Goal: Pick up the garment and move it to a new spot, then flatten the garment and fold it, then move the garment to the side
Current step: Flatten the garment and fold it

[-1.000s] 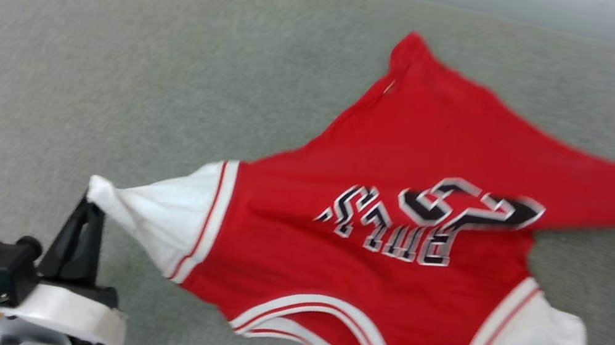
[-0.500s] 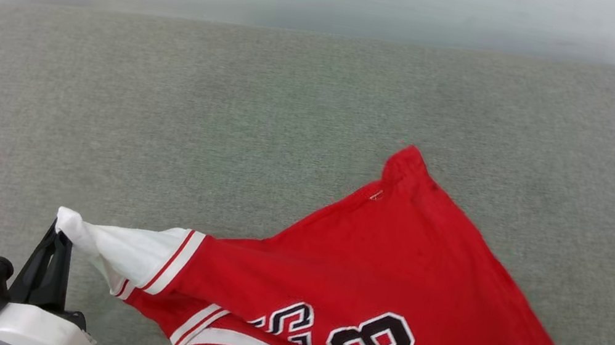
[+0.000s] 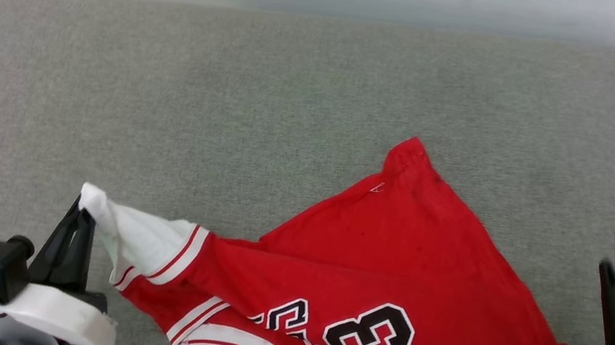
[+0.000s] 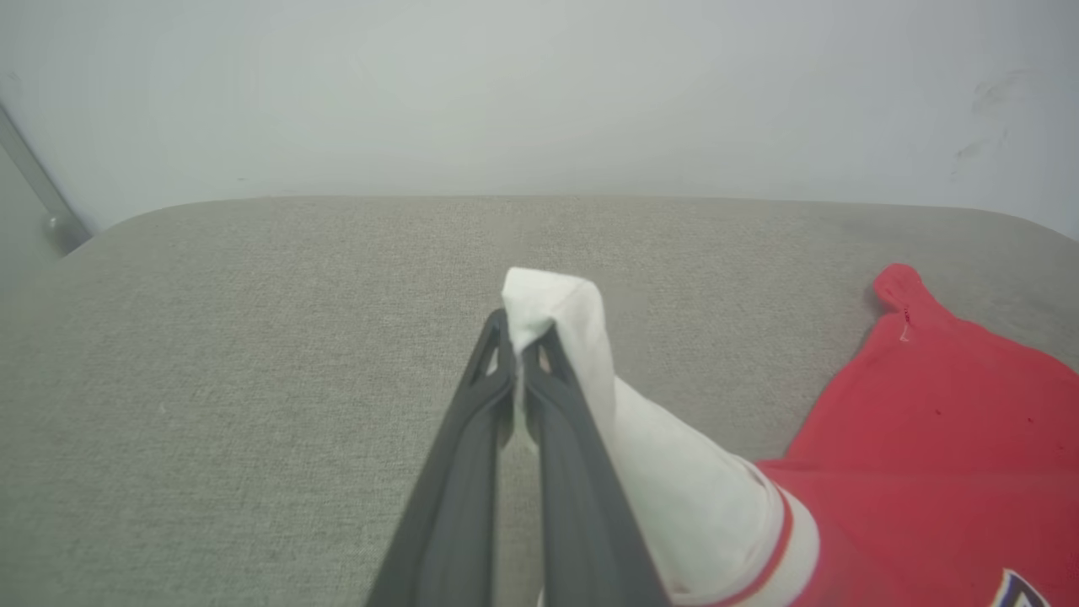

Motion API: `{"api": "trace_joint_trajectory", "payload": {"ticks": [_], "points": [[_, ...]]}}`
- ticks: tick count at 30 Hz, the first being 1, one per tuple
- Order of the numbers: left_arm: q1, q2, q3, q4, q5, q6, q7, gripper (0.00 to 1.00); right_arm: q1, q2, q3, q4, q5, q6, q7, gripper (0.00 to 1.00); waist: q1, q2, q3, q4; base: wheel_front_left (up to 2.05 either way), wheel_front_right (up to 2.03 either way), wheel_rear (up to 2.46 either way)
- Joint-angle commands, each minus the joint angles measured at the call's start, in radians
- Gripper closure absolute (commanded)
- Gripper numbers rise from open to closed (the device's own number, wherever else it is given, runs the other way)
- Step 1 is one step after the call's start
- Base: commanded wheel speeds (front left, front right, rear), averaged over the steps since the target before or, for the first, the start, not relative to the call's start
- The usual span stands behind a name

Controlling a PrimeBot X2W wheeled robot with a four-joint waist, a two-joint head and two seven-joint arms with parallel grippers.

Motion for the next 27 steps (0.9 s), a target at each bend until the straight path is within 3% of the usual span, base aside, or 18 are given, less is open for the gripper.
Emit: {"api": "trace_joint_trajectory", "payload": {"ticks": [1,5,8,16,21,27], "points": [[-0.018,-0.003,-0.002,-0.007,0.003,-0.002,-0.007,1.0,-0.031,-0.008,0.011,0.008,0.012,0.0,-0.014,0.0,0.0001,0.0,0.014,0.013,0.0,0.0,0.0],[-0.058,-0.017,-0.02,-0.017,0.011,0.002,-0.016,1.0,-0.187,-0.054,0.071,0.06,0.039,0.0,-0.043,0.0,0.0001,0.0,0.057,0.033,0.0,0.0,0.0],[-0.09,-0.026,-0.039,-0.019,0.018,-0.005,-0.024,1.0,-0.316,-0.097,0.137,0.113,0.073,0.0,0.007,0.0,0.0001,0.0,0.096,0.054,0.0,0.0,0.0],[-0.175,-0.053,-0.087,-0.011,0.03,-0.024,-0.054,1.0,-0.614,-0.218,0.345,0.225,0.174,0.0,0.324,0.0,0.0001,0.0,0.197,0.131,0.0,0.0,0.0],[-0.212,-0.068,-0.105,0.015,0.028,-0.034,-0.078,1.0,-0.724,-0.216,0.439,0.292,0.205,0.0,0.521,0.0,0.0001,0.0,0.236,0.166,0.0,0.0,0.0],[-0.24,-0.086,-0.126,0.051,0.023,-0.045,-0.096,1.0,-0.761,-0.202,0.541,0.371,0.251,0.0,0.642,0.0,0.0001,0.0,0.255,0.2,0.0,0.0,0.0]]}}
